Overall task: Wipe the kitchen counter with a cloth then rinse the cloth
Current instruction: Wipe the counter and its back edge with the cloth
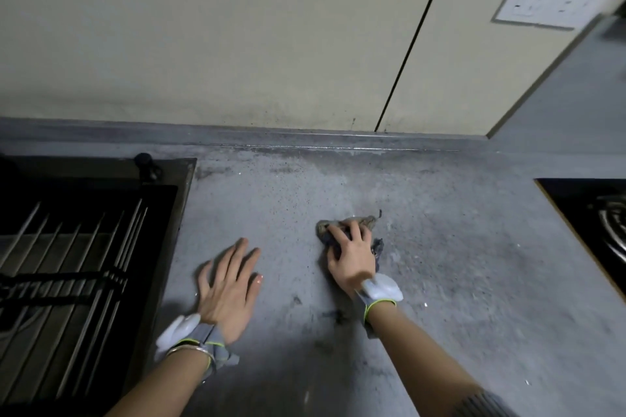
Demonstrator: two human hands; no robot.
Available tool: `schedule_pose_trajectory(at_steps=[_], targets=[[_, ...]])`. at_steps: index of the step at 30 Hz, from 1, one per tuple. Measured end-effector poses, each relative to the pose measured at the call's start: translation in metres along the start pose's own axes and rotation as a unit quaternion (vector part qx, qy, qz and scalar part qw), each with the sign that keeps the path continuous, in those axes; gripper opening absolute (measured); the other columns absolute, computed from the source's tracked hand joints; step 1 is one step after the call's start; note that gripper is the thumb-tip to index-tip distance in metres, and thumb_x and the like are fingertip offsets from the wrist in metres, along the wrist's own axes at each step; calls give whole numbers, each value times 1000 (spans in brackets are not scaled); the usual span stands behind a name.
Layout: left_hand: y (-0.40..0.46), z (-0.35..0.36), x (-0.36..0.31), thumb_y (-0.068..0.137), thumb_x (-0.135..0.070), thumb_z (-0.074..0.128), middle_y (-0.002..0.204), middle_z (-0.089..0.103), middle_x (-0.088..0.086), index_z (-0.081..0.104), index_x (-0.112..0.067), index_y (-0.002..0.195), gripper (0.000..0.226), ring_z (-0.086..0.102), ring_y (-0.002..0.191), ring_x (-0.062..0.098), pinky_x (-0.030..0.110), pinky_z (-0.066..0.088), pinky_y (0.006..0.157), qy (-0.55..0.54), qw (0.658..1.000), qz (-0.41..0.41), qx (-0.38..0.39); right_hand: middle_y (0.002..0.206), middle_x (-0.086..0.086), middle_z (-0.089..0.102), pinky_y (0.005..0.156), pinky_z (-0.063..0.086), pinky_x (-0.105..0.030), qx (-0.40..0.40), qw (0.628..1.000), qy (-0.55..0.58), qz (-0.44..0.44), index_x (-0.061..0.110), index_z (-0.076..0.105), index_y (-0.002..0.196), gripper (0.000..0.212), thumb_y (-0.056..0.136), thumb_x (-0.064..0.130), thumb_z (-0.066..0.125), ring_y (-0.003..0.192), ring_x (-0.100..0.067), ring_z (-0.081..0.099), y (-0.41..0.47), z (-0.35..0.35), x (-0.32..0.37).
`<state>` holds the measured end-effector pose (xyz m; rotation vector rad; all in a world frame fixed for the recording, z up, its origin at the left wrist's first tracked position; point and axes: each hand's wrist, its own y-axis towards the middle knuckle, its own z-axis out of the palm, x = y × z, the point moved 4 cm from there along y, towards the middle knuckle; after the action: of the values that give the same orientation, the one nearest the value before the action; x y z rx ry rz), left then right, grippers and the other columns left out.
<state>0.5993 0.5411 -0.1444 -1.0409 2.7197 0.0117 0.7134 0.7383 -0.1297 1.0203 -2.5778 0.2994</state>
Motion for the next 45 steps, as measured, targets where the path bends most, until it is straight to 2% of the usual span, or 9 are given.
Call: schedule_pose_trajectory(at_steps=[7,15,17,20,26,31,37,42,45], targets=[[-99,-29,5,98,-46,9,125,62,-3,65,-20,120,66,38,116,6,36,29,87,-42,998,38,-29,143,-6,33,91,45,-36,-7,1000,-15,24,26,46,135,45,90,22,48,134,-30,21,-109,2,2],[-182,-25,20,99,-41,-4,109,67,-8,71,-24,106,77,42,109,3,32,27,81,-49,998,50,-7,144,-5,33,88,48,-35,-16,999,-12,50,27,46,136,46,91,20,48,134,-27,21,-208,2,6],[-190,-19,20,97,-46,-6,123,63,-9,65,-25,120,78,39,120,2,32,27,86,-45,998,48,20,144,-4,33,88,49,-35,-22,998,-10,55,27,46,136,46,91,20,48,134,-26,20,-225,4,7],[-188,-11,20,77,-52,-13,150,31,-17,36,-33,144,85,21,140,-1,34,19,103,-39,998,37,19,142,-5,37,91,47,-35,-33,998,1,58,26,50,134,45,90,17,48,134,-27,23,-247,6,8],[-186,-9,23,64,-49,-23,154,11,-23,16,-39,148,93,7,142,-4,33,13,107,-8,999,42,30,138,-5,42,89,47,-35,-55,997,12,60,25,53,130,43,89,16,50,132,-27,26,-267,9,10],[-172,-11,23,73,-47,-13,145,36,-13,38,-32,141,87,29,136,8,36,20,107,-14,999,40,32,132,-12,48,78,51,-40,-84,994,30,61,20,60,124,39,86,11,55,129,-33,32,-250,12,14],[-138,-19,17,83,-36,27,110,66,3,69,-15,107,53,63,106,22,44,47,83,-40,998,43,-22,131,-13,47,77,52,-39,-89,994,37,42,18,61,123,38,86,11,55,127,-34,31,-194,17,22],[-68,-14,25,81,-48,2,150,35,-4,45,-21,140,78,29,141,12,40,28,104,-27,999,44,4,134,-13,44,84,49,-41,-78,996,31,30,16,58,125,38,88,13,53,129,-34,29,-124,20,28],[-23,-13,29,78,-51,-8,158,14,-9,25,-26,149,82,9,146,8,35,15,108,-13,999,37,7,134,-12,44,82,49,-41,-76,996,28,23,16,58,126,38,88,15,53,129,-34,28,-84,22,33]])
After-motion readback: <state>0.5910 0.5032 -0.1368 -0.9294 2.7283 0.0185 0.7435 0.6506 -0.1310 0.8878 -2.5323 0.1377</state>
